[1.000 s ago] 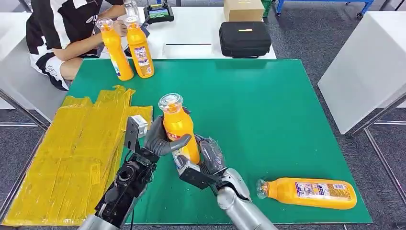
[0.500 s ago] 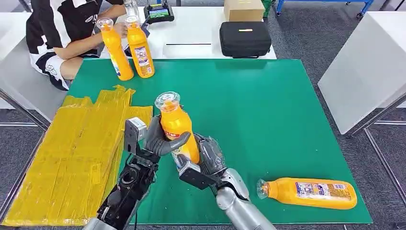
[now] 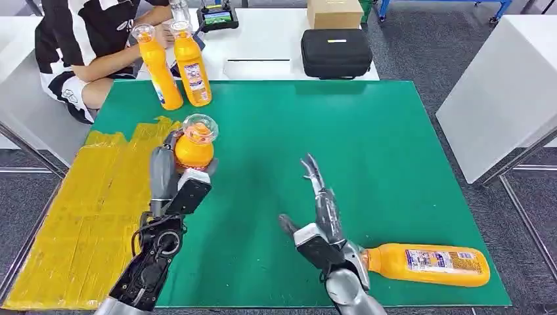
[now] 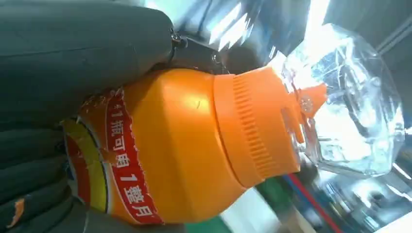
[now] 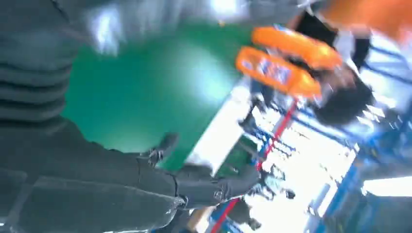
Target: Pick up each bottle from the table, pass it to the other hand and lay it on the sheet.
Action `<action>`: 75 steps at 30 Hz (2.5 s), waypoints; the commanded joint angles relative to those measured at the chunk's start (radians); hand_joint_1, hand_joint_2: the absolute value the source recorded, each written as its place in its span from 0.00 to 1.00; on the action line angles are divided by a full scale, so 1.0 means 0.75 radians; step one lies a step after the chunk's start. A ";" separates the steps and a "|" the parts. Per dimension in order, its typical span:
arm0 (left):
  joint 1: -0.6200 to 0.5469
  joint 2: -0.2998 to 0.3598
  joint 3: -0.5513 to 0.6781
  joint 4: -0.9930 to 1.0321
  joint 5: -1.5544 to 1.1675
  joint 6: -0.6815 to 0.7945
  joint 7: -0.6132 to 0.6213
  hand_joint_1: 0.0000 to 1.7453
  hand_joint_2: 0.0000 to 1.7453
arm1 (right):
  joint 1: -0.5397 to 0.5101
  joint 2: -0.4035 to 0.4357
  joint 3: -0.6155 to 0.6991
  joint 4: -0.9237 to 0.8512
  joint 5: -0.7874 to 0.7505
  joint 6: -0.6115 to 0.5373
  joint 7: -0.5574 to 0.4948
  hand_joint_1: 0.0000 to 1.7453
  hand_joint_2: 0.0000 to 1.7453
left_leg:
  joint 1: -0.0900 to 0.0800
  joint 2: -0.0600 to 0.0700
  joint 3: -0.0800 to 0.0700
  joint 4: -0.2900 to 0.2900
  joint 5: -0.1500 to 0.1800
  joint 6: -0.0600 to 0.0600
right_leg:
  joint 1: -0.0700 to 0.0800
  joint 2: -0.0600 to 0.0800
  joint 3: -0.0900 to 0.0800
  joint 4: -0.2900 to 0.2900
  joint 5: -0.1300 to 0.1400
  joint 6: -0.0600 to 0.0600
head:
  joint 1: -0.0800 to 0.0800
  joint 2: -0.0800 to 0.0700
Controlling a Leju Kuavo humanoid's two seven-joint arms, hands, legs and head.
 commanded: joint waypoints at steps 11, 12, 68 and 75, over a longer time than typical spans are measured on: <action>-0.437 0.613 -0.871 0.316 -1.047 -0.144 1.203 1.00 1.00 | 0.132 -0.087 -0.165 -0.308 -0.015 -0.022 -0.010 0.00 1.00 | 0.002 -0.002 0.004 -0.001 0.001 -0.009 | 0.002 -0.002 0.003 -0.001 0.001 -0.003 | -0.002 0.000; -0.437 0.613 -0.871 0.316 -1.047 -0.144 1.203 1.00 1.00 | 0.132 -0.087 -0.165 -0.308 -0.015 -0.022 -0.010 0.00 1.00 | 0.003 0.002 0.000 0.000 0.002 -0.008 | 0.003 0.002 -0.001 0.000 0.003 -0.004 | 0.001 0.000; -0.439 0.229 -0.064 0.944 -1.047 -0.277 0.664 0.00 0.00 | 0.072 0.001 -0.247 -0.252 0.098 0.049 0.073 0.00 1.00 | 0.002 0.005 0.000 0.000 0.002 -0.009 | 0.001 0.004 -0.002 0.000 0.002 -0.004 | 0.000 0.000; -0.254 0.267 -0.024 0.398 -1.047 0.047 0.880 0.00 0.00 | 0.107 -0.035 -0.249 -0.347 0.168 -0.005 0.099 0.00 1.00 | 0.002 0.004 0.001 0.000 0.001 -0.009 | 0.002 0.004 -0.001 0.000 0.001 -0.004 | -0.001 0.000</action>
